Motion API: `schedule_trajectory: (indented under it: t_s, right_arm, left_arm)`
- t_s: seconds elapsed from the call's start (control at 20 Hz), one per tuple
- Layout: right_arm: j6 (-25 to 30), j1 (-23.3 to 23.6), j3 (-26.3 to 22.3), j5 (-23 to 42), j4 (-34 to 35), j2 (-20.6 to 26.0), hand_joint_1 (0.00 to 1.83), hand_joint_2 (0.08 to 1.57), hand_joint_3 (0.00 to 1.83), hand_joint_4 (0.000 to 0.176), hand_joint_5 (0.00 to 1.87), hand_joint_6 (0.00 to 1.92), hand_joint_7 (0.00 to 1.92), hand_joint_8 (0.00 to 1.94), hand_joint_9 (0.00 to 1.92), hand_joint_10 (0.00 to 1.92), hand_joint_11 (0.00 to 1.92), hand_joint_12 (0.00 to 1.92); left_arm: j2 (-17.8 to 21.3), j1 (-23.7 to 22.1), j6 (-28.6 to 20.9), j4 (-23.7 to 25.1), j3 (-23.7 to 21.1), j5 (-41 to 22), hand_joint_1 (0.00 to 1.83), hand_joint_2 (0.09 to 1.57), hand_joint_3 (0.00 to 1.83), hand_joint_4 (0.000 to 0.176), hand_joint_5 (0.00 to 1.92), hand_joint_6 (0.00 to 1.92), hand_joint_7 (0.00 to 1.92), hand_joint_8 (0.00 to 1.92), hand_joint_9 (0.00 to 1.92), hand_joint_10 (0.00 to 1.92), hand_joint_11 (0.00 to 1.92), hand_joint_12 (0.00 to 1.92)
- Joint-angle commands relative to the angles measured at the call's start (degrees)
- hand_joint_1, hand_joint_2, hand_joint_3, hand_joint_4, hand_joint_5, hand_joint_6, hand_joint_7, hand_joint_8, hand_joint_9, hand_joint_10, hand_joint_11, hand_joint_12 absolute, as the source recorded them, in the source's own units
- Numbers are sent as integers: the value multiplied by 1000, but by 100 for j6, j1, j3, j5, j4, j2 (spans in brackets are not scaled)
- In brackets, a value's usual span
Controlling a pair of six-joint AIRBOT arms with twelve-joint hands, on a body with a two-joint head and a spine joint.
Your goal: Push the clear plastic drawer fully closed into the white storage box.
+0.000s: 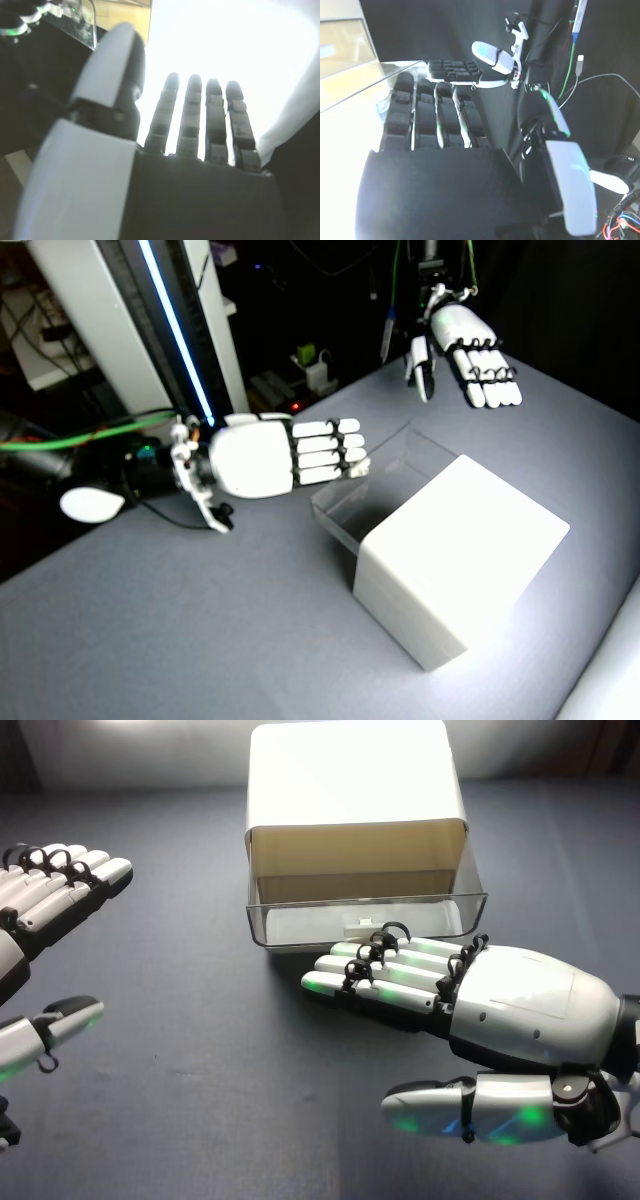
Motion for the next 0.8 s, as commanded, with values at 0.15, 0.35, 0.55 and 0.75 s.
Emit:
schedule_trajectory:
  t_s: [0.15, 0.35, 0.55, 0.75]
  right_arm:
    - [-55, 153, 33, 668, 85, -23, 198, 1395, 0, 0, 0, 0, 0, 0, 0, 0, 0, 0]
    - [-275, 296, 112, 495, 177, -80, 316, 1376, 0, 0, 35, 12, 0, 0, 0, 0, 0, 0]
    - [-479, 390, 232, 308, 363, -186, 330, 1382, 0, 0, 81, 17, 0, 0, 0, 0, 0, 0]
    - [-757, 544, 442, 17, 641, -368, 329, 1411, 8, 0, 49, 7, 0, 0, 0, 0, 0, 0]
  left_arm:
    - [64, 16, -4, -80, 0, -761, 233, 1374, 0, 0, 0, 0, 0, 0, 0, 0, 0, 0]
    - [64, 23, -2, -102, -1, -786, 598, 1393, 15, 0, 0, 0, 0, 0, 0, 0, 0, 0]
    - [63, 23, 2, -112, -1, -796, 707, 1413, 0, 0, 19, 6, 0, 0, 0, 0, 0, 0]
    - [61, 25, 9, -129, -1, -814, 803, 1390, 0, 0, 19, 2, 0, 0, 0, 0, 0, 0]
